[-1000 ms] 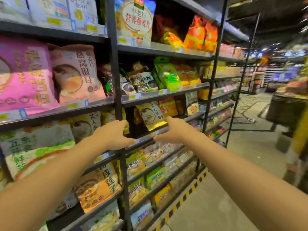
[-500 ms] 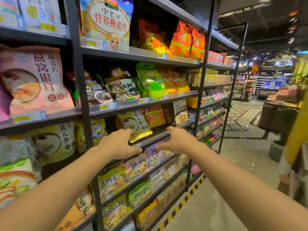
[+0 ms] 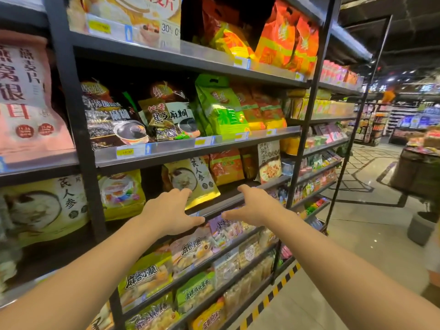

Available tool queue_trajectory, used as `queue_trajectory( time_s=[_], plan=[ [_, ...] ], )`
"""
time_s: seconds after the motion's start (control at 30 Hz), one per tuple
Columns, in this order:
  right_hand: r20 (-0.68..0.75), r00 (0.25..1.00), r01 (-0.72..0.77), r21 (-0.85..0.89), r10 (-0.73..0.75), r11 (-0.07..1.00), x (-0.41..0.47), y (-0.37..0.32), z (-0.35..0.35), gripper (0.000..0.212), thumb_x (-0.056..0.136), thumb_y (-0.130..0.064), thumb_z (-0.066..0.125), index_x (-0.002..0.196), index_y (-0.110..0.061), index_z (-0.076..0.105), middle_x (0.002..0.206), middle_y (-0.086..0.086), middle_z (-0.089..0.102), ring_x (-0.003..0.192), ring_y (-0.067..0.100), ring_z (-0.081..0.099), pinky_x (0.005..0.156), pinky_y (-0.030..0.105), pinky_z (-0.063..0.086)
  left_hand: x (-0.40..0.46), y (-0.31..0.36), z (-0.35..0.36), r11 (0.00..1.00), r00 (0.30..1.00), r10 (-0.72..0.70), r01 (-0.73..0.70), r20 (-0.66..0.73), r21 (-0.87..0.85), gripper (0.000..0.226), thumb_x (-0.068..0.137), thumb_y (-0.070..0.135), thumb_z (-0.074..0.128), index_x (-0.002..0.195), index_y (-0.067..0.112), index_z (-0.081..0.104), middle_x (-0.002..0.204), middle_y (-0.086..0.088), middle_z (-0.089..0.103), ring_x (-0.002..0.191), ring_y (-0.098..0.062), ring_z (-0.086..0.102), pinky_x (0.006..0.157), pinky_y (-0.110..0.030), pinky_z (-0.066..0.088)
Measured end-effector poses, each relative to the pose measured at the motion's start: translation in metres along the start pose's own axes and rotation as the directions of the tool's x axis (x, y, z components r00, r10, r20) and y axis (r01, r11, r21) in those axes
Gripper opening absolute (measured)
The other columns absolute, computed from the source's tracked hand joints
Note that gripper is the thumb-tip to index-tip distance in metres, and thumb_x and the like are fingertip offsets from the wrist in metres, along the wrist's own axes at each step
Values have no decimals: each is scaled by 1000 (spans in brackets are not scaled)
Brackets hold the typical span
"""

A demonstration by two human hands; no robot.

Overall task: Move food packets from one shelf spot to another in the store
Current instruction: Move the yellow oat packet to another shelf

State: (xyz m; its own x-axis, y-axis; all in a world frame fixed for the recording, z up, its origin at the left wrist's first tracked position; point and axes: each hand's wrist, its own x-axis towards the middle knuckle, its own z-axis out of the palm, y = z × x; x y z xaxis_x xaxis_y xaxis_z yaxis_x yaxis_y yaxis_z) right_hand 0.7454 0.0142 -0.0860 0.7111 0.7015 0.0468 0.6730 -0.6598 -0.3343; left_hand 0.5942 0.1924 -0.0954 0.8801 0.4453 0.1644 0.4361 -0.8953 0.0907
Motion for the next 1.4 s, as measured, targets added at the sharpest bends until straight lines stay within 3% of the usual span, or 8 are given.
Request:
queue_trajectory(
  time_s=[0.3, 0.43, 0.63, 1.0, 1.2, 1.4],
  plan=[
    [27, 998, 59, 43, -60, 997, 111, 21, 21, 101, 84, -67, 73, 161, -17, 29, 157, 8, 45, 136, 28, 52, 103, 44, 52, 97, -21, 38, 997, 997, -71, 70, -26, -40, 96, 81, 81, 58, 157, 29, 29, 154, 1, 48, 135, -24, 53, 95, -44, 53],
    [55, 994, 97, 35, -99, 995, 154, 37, 33, 101, 84, -69, 72, 160, -16, 31, 156, 8, 46, 129, 27, 57, 101, 45, 54, 133, -14, 55, 993, 993, -115, 115, -22, -37, 96, 82, 80, 58, 158, 28, 29, 154, 1, 48, 137, -24, 52, 98, -45, 54],
    [75, 971, 222, 66, -226, 973, 227, 83, 43, 92, 83, -67, 74, 154, -20, 40, 150, 6, 51, 135, 26, 51, 105, 45, 50, 191, 19, 92, 978, 977, -208, 209, -53, 11, 96, 82, 81, 56, 157, 29, 30, 154, 1, 48, 137, -25, 52, 94, -43, 52],
    [146, 881, 433, 134, -450, 891, 319, 150, 74, 94, 83, -67, 73, 154, -14, 42, 152, 6, 53, 135, 28, 54, 102, 42, 51, 235, 70, 159, 883, 876, -468, 470, -115, -16, 99, 79, 85, 55, 156, 27, 34, 151, -2, 50, 134, -28, 54, 97, -50, 54],
    [166, 855, 467, 167, -491, 869, 361, 150, 110, 105, 83, -69, 72, 161, -12, 31, 162, 8, 43, 144, 30, 46, 108, 43, 45, 253, 53, 186, 844, 836, -526, 535, -157, 17, 94, 80, 85, 51, 152, 26, 38, 145, -3, 53, 129, -29, 56, 92, -48, 54],
    [115, 862, 452, 271, -495, 850, 409, 143, 150, 109, 79, -70, 76, 160, -14, 32, 160, 7, 45, 143, 29, 46, 106, 39, 44, 279, 11, 219, 819, 809, -556, 572, -193, 37, 96, 80, 87, 50, 149, 22, 41, 142, -5, 54, 126, -29, 57, 90, -48, 54]
  ],
)
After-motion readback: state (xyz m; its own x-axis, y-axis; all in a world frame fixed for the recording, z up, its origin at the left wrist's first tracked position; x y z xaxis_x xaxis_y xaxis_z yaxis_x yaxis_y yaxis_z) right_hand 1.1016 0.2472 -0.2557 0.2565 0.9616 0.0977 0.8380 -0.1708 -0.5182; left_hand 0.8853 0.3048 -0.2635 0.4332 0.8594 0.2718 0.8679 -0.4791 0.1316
